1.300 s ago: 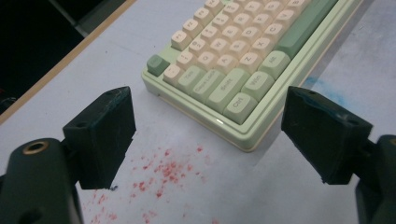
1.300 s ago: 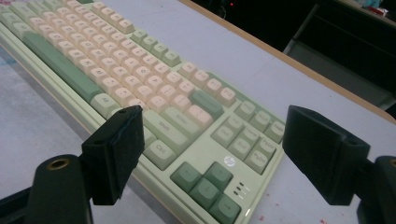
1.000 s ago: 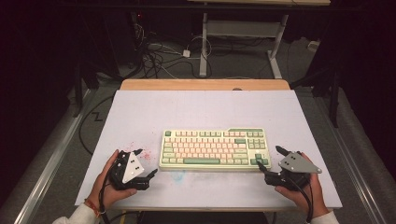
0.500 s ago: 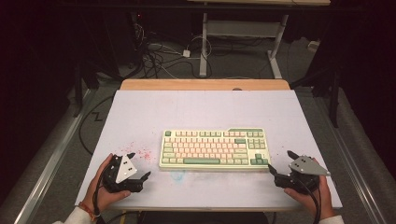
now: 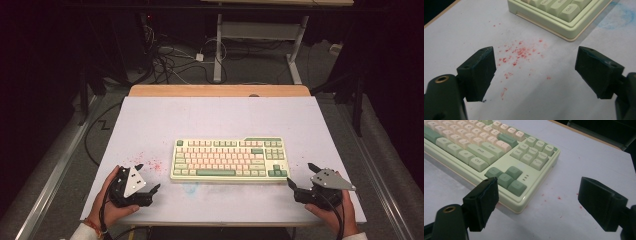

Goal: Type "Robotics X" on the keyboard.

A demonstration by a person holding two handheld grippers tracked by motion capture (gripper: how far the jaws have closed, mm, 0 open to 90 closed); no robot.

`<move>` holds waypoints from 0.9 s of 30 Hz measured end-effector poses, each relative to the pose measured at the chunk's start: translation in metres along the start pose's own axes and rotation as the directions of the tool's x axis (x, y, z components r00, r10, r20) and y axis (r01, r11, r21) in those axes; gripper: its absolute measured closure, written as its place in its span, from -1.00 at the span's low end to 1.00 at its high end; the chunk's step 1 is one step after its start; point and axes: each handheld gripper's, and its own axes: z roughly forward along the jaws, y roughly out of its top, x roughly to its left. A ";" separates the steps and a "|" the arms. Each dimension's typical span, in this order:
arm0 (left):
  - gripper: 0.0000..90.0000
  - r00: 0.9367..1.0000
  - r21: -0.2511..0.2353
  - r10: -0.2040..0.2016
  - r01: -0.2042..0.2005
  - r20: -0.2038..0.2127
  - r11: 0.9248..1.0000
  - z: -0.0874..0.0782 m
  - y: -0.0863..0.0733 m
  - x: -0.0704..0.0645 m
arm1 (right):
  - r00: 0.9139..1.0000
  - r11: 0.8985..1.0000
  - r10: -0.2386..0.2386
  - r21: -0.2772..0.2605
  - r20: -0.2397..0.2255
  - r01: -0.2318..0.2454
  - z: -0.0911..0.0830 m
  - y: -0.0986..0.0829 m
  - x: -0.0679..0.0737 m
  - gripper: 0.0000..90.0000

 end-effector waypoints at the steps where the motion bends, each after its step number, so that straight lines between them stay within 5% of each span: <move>1: -0.64 1.000 0.004 0.003 -0.003 -0.001 1.000 0.000 0.000 0.000 | 1.000 1.000 -0.003 -0.003 0.003 0.003 0.000 0.000 0.001 -0.62; 27: -0.64 0.999 0.016 0.033 -0.033 0.004 0.999 0.006 0.003 -0.004 | 1.000 1.000 -0.024 0.013 0.011 0.024 0.001 0.000 0.003 -0.61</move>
